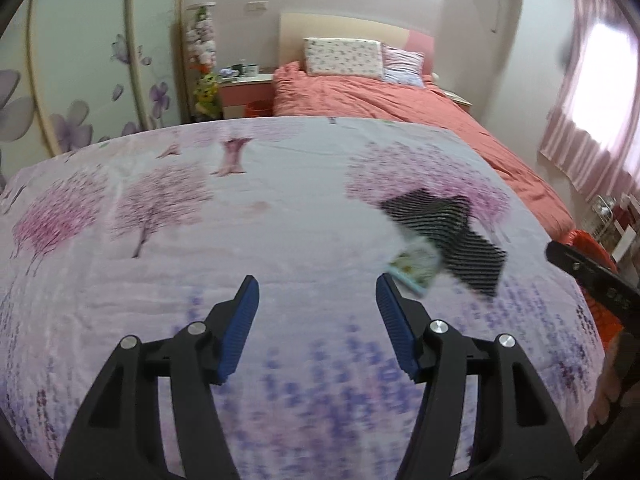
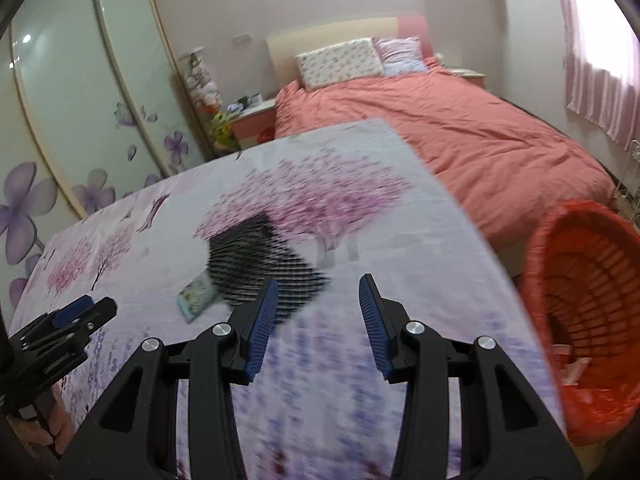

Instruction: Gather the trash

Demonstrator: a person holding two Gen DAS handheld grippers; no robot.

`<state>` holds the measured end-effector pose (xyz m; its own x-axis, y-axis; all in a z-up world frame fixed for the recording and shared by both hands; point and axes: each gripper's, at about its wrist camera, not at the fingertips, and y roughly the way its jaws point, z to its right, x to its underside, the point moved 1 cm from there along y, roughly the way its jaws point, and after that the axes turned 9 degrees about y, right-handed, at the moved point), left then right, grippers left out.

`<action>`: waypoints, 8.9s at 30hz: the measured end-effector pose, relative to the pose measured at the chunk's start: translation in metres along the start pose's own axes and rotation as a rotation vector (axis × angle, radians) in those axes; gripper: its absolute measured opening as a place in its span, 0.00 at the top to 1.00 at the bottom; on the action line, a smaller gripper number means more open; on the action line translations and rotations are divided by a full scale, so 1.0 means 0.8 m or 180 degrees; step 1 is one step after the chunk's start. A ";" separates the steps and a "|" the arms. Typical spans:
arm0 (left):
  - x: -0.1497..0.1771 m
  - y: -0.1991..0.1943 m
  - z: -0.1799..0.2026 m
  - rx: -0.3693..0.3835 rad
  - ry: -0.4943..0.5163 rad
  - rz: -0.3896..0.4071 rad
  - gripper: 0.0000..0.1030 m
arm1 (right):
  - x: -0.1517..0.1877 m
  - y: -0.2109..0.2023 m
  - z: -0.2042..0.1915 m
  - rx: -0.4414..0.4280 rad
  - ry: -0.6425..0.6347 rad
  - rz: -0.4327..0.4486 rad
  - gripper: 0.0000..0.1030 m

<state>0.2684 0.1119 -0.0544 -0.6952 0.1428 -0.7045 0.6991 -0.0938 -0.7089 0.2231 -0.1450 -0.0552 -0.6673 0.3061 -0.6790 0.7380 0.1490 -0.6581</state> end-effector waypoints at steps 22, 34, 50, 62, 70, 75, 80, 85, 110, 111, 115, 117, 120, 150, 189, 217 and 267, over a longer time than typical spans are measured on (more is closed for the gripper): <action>0.012 0.007 -0.047 -0.0005 -0.0264 -0.0025 0.41 | 0.014 0.089 -0.075 0.0410 -0.0379 -0.0377 0.54; 0.012 0.013 -0.029 0.0056 -0.0236 -0.0066 0.41 | 0.008 0.089 -0.057 0.0478 -0.0179 -0.0332 0.90; -0.025 0.037 0.053 0.0323 0.0005 -0.0063 0.32 | 0.003 0.047 0.048 0.0791 0.0401 -0.0091 0.94; -0.063 0.118 0.152 0.0199 0.0772 -0.0236 0.37 | 0.005 0.045 0.063 0.0565 0.0579 -0.0165 0.93; -0.068 0.132 0.139 0.0245 0.0590 -0.0370 0.71 | 0.006 0.042 0.068 0.0527 0.0622 -0.0170 0.93; -0.044 0.105 0.093 0.0266 0.0408 -0.0413 0.72 | 0.007 0.039 0.068 0.0478 0.0584 -0.0180 0.94; -0.014 0.073 0.056 0.0272 0.0302 -0.0435 0.72 | 0.020 0.032 0.053 0.0212 0.0408 -0.0280 0.93; -0.008 0.066 0.043 0.0258 0.0181 -0.0418 0.70 | 0.011 0.026 0.046 0.0200 0.0447 -0.0199 0.75; -0.011 0.072 0.039 0.0208 0.0045 -0.0318 0.66 | 0.005 0.067 0.010 0.0584 0.0093 -0.0271 0.45; -0.011 0.072 0.038 0.0216 0.0032 -0.0315 0.66 | 0.005 0.066 0.010 0.0581 0.0095 -0.0271 0.44; -0.011 0.071 0.036 0.0225 0.0011 -0.0312 0.66 | 0.005 0.067 0.010 0.0551 0.0117 -0.0270 0.44; -0.011 0.071 0.036 0.0229 0.0008 -0.0311 0.66 | 0.005 0.067 0.010 0.0546 0.0114 -0.0273 0.43; -0.010 0.071 0.035 0.0234 0.0004 -0.0310 0.66 | 0.006 0.068 0.008 0.0542 0.0077 -0.0291 0.39; -0.013 0.071 0.063 -0.0019 0.0331 -0.0368 0.72 | 0.004 0.052 0.040 0.0519 0.0365 -0.0209 0.94; -0.068 -0.082 0.200 0.0609 0.0717 0.0218 0.73 | -0.032 -0.143 0.105 -0.0005 0.0645 0.0794 0.95; -0.064 -0.059 0.489 0.1666 0.1359 0.0154 0.72 | -0.032 -0.187 0.272 0.0343 0.1231 0.1027 0.95; 0.131 -0.253 0.210 -0.0077 0.0416 0.1054 0.04 | 0.126 -0.286 0.106 0.1523 0.0524 0.1456 0.02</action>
<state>0.0256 -0.0200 0.0094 -0.4041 0.2335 -0.8844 0.8878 -0.1329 -0.4407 -0.0217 -0.2281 -0.0006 -0.2467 0.3841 -0.8897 0.7914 -0.4501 -0.4137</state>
